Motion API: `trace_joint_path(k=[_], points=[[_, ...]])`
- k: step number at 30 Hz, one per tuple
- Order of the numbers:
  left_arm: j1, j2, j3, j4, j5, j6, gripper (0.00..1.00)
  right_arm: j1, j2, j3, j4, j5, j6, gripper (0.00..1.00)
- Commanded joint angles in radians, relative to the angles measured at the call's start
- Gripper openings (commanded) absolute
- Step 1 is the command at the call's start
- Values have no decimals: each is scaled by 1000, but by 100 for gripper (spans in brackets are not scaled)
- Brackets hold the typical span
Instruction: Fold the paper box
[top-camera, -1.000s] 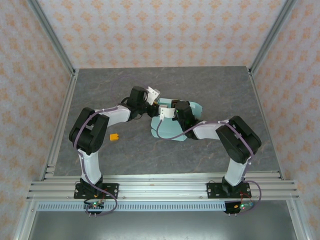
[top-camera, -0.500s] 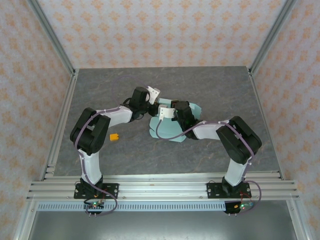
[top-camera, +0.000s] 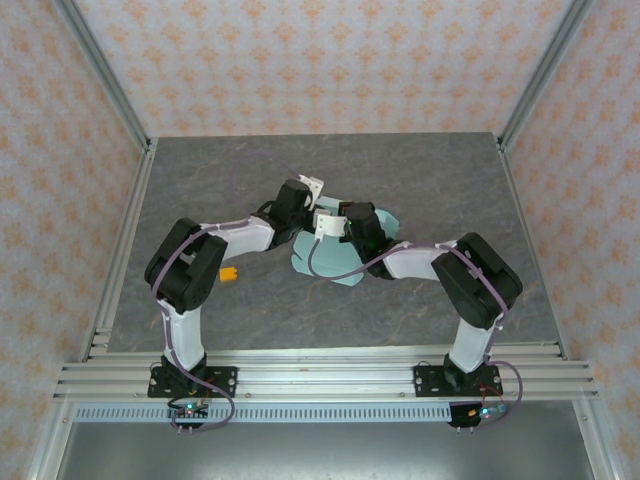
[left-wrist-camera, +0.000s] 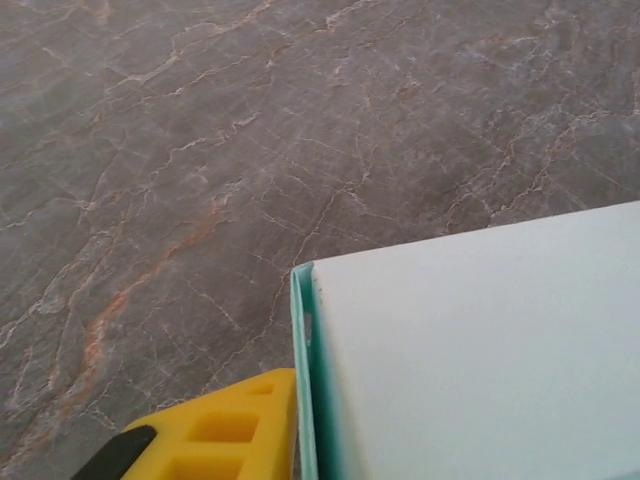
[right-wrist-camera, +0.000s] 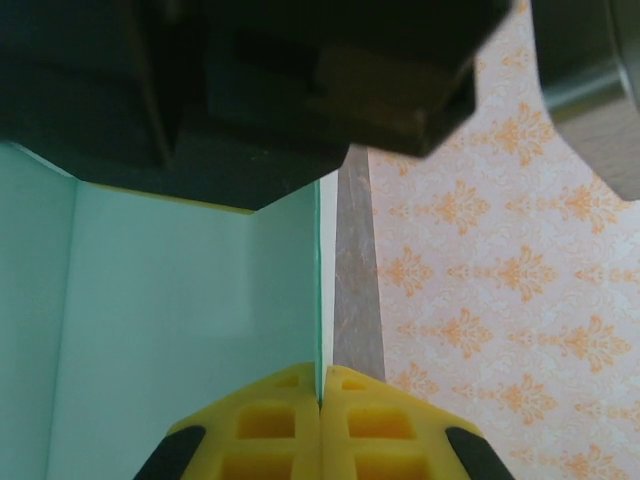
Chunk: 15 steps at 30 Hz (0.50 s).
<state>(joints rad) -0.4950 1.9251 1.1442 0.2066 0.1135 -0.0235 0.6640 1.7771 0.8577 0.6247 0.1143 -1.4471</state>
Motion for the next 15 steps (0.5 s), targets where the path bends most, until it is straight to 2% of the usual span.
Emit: trace_joint_path(k=[1, 15], points=[[19, 15, 33, -33, -223, -56, 17, 34, -37, 7, -53, -31, 26, 0], [10, 28, 81, -142, -437, -261, 7, 48, -39, 10, -53, -7, 41, 0]])
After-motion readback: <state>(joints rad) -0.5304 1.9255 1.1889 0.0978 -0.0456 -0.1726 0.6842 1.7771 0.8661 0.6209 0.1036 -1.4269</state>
